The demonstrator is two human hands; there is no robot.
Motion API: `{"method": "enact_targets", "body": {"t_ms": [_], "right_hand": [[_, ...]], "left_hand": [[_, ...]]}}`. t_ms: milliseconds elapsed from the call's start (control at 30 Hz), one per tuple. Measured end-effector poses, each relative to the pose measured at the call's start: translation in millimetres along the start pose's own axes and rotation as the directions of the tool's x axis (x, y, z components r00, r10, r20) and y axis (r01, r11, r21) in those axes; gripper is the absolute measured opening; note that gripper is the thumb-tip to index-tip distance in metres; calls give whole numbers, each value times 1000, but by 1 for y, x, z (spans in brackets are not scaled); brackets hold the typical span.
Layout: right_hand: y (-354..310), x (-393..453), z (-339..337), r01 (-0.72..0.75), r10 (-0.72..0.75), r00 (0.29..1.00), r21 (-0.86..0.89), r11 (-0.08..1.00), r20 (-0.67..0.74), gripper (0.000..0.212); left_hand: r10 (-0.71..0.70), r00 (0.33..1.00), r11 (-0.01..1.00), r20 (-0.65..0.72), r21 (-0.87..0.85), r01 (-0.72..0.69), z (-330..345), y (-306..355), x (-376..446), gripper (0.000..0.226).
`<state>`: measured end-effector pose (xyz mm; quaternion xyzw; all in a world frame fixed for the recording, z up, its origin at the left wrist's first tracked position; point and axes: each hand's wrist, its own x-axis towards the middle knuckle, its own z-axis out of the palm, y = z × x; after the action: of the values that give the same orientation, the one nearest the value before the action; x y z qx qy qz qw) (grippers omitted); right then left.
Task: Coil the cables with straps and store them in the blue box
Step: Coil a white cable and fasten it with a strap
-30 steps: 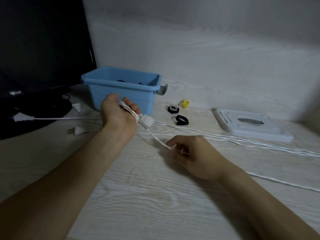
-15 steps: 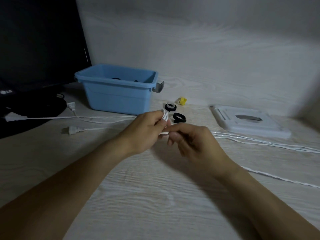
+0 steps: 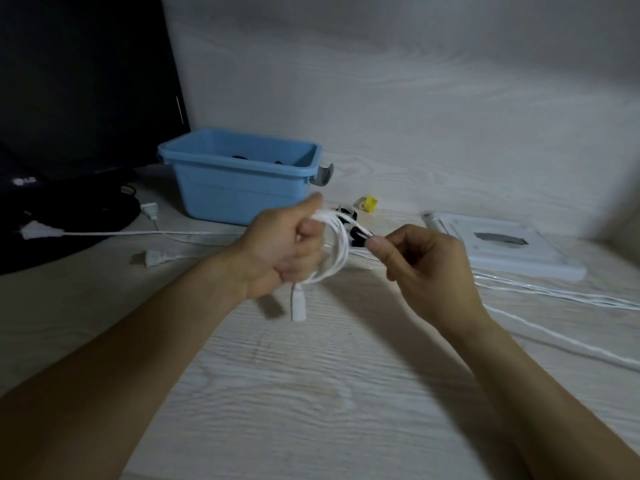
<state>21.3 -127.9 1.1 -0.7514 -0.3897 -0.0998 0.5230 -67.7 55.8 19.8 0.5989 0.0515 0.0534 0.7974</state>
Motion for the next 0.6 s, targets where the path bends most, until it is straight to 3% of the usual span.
{"method": "enact_targets", "body": {"t_ms": [100, 233, 333, 433, 533, 600], "right_hand": [[3, 2, -4, -21, 21, 999, -14, 1000, -34, 22], [7, 1, -1, -26, 29, 999, -88, 996, 37, 10], [10, -2, 4, -33, 54, 975, -99, 995, 216, 8], [10, -8, 10, 17, 37, 906, -123, 992, 422, 3], [8, -12, 14, 151, -53, 846, -144, 978, 530, 18], [4, -13, 16, 183, -67, 815, -146, 972, 576, 24]], "left_hand": [[43, 991, 939, -125, -334, -83, -17, 15, 3, 55], [41, 970, 822, -239, -544, -169, -29, 16, 7, 54], [26, 958, 750, -286, -628, -208, -30, 13, 8, 50], [29, 949, 675, -315, -694, -251, -30, 15, 7, 43], [47, 932, 619, -360, -722, -310, -25, 15, 7, 40], [69, 927, 646, -370, -691, -324, -18, 15, 6, 39]]}}
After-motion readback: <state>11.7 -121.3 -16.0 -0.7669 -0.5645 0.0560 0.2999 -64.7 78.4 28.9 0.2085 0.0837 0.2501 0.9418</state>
